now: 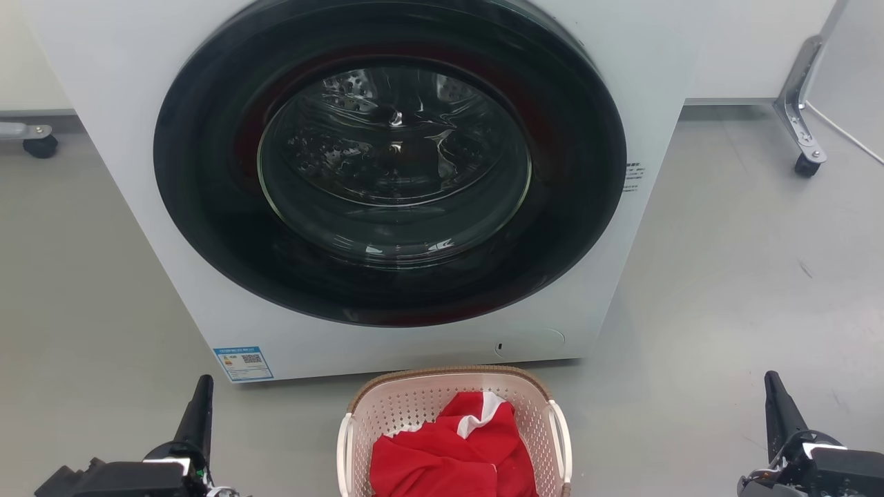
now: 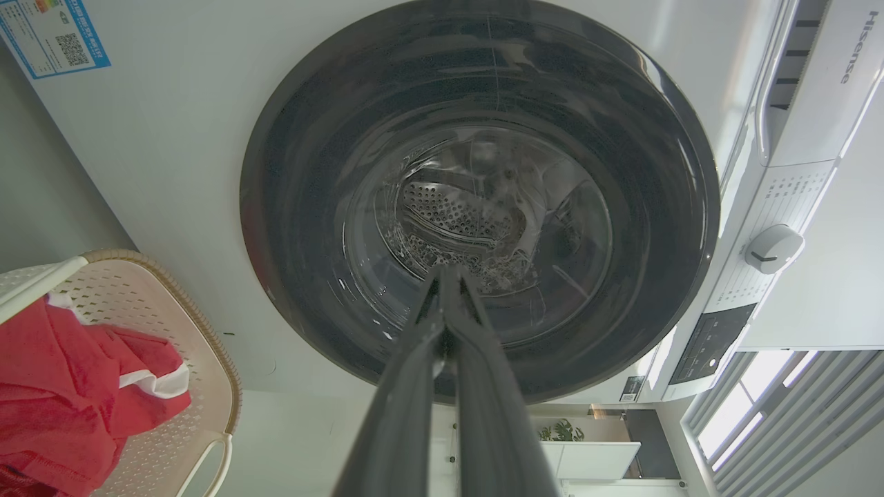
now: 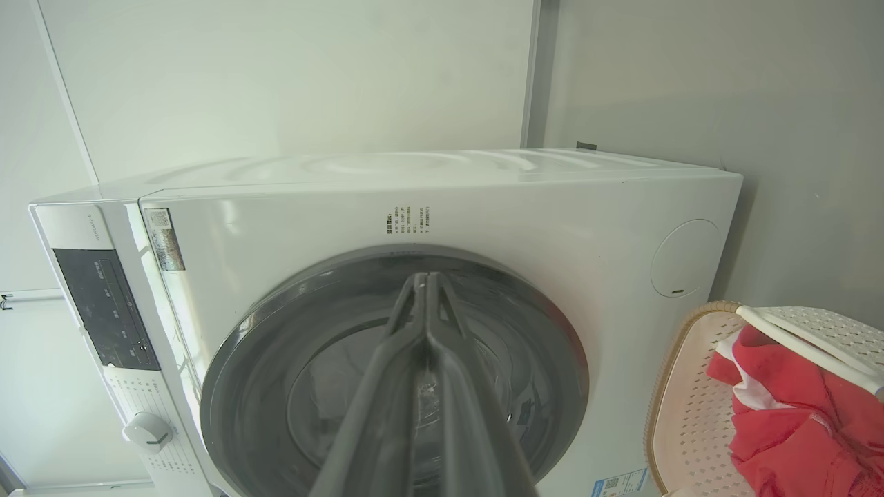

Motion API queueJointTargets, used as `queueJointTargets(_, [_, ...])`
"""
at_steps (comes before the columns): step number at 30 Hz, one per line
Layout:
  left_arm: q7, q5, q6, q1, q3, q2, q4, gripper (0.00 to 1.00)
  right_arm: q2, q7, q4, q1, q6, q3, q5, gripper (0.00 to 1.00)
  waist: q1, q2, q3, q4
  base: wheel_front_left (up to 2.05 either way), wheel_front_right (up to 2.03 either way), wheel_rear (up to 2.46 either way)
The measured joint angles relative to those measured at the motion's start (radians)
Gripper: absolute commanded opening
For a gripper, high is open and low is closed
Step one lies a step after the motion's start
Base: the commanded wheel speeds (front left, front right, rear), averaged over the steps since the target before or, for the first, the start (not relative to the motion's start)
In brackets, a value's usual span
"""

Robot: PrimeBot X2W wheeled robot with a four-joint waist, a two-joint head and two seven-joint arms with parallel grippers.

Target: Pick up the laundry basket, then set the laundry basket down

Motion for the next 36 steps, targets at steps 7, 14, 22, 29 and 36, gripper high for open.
queueJointTargets(7, [0.0, 0.0, 0.0, 0.0, 0.0, 0.0, 0.0, 0.0, 0.0, 0.0, 0.0, 0.0, 0.0, 0.0, 0.0, 0.0, 0.0, 0.0, 0.0, 0.0, 0.0, 0.0, 0.0])
queueJointTargets(14, [0.0, 0.0, 0.0, 0.0, 0.0, 0.0, 0.0, 0.0, 0.0, 0.0, 0.0, 0.0, 0.0, 0.0, 0.0, 0.0, 0.0, 0.0, 0.0, 0.0, 0.0, 0.0, 0.0])
queueJointTargets(22, [0.0, 0.0, 0.0, 0.0, 0.0, 0.0, 0.001, 0.0, 0.0, 0.0, 0.0, 0.0, 0.0, 0.0, 0.001, 0.0, 0.0, 0.0, 0.0, 0.0, 0.0, 0.0, 0.0])
queueJointTargets(29, [0.0, 0.0, 0.0, 0.0, 0.0, 0.0, 0.001, 0.0, 0.0, 0.0, 0.0, 0.0, 0.0, 0.0, 0.001, 0.0, 0.0, 0.0, 0.0, 0.0, 0.0, 0.0, 0.0])
queueJointTargets(36, [0.0, 0.0, 0.0, 0.0, 0.0, 0.0, 0.001, 0.0, 0.0, 0.0, 0.0, 0.0, 0.0, 0.0, 0.001, 0.0, 0.0, 0.0, 0.0, 0.0, 0.0, 0.0, 0.0])
